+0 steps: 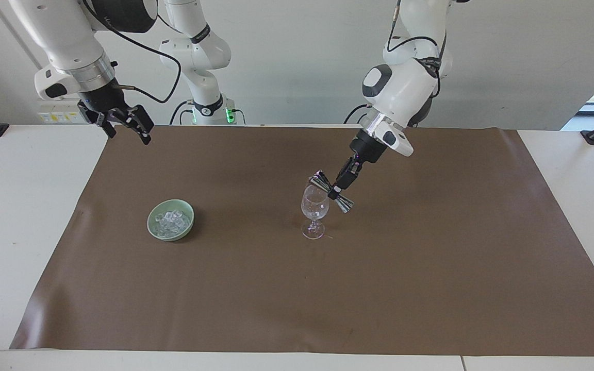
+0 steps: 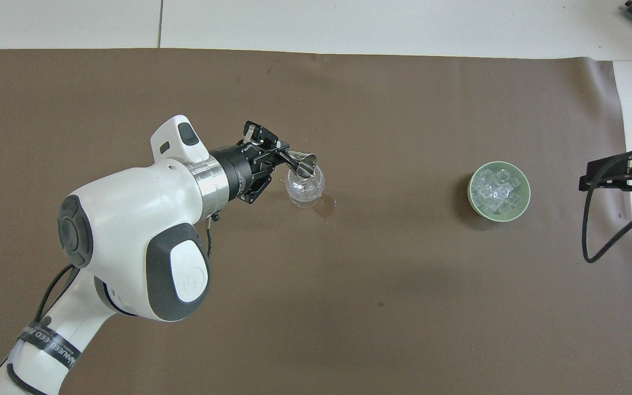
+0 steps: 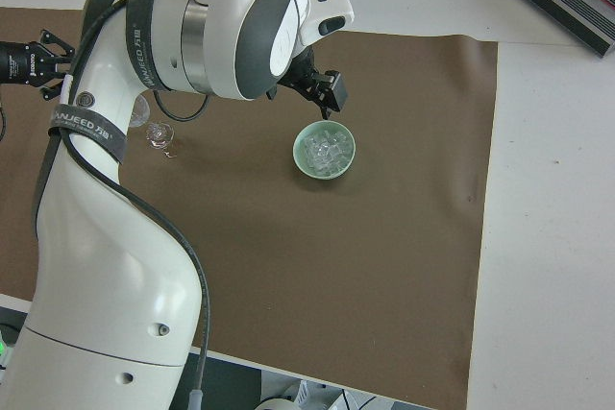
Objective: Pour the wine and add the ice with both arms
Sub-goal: 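Tilt the jigger over the glass with the left gripper to pour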
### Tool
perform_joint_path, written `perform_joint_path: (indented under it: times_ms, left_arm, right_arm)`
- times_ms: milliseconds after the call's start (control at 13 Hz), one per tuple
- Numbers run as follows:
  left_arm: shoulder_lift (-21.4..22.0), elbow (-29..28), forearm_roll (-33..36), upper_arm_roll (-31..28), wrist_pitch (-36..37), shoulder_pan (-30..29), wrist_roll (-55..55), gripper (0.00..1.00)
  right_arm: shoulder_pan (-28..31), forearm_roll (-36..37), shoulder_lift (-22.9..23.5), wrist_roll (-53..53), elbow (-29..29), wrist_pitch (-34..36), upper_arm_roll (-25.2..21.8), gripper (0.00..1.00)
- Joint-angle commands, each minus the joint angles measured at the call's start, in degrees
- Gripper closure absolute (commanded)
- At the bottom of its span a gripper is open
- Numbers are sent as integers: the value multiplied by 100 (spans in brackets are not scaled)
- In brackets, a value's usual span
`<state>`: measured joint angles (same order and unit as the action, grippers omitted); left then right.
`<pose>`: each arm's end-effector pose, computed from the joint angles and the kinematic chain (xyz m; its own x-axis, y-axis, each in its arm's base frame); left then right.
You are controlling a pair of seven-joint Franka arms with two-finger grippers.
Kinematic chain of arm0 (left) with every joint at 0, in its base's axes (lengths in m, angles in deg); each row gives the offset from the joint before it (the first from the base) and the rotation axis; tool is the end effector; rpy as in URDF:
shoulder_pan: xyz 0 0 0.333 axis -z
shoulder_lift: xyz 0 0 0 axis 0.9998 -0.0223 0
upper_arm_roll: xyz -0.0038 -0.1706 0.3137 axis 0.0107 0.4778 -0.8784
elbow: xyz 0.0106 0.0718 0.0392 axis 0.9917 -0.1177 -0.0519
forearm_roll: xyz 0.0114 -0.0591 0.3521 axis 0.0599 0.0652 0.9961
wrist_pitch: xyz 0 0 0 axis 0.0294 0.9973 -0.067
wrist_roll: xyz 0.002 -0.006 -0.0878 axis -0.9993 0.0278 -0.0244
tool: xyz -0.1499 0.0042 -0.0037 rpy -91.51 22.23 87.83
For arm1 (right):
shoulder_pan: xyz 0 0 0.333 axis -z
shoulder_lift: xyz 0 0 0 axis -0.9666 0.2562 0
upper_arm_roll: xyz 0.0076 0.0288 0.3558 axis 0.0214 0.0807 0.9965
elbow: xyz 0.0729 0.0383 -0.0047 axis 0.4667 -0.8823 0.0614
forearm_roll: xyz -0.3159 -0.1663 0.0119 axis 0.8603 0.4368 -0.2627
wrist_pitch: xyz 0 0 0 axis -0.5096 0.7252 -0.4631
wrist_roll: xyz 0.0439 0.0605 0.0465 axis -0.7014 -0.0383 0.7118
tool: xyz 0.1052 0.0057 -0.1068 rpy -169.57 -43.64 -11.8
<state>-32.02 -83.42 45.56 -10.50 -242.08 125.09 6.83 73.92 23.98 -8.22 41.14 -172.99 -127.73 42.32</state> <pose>0.5200 -0.3110 0.5158 0.5139 0.7970 -0.3173 0.7479 -0.2351 0.6208 0.4976 -0.0320 0.6171 0.9673 -0.2536 -0.0051 -0.2536 -0.9670 -0.0232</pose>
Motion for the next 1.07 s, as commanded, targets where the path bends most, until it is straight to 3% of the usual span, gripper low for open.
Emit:
perform_joint_path:
  times_ms: [0,998]
  left_arm:
    - [66,-34,222,-48,-87,-7,-26,100]
    - [-13,54,1417,-48,-105,-78,53,100]
  right_arm:
    - [36,-132,-44,101,-27,32,5,0]
    - [36,-132,-44,101,-27,32,5,0]
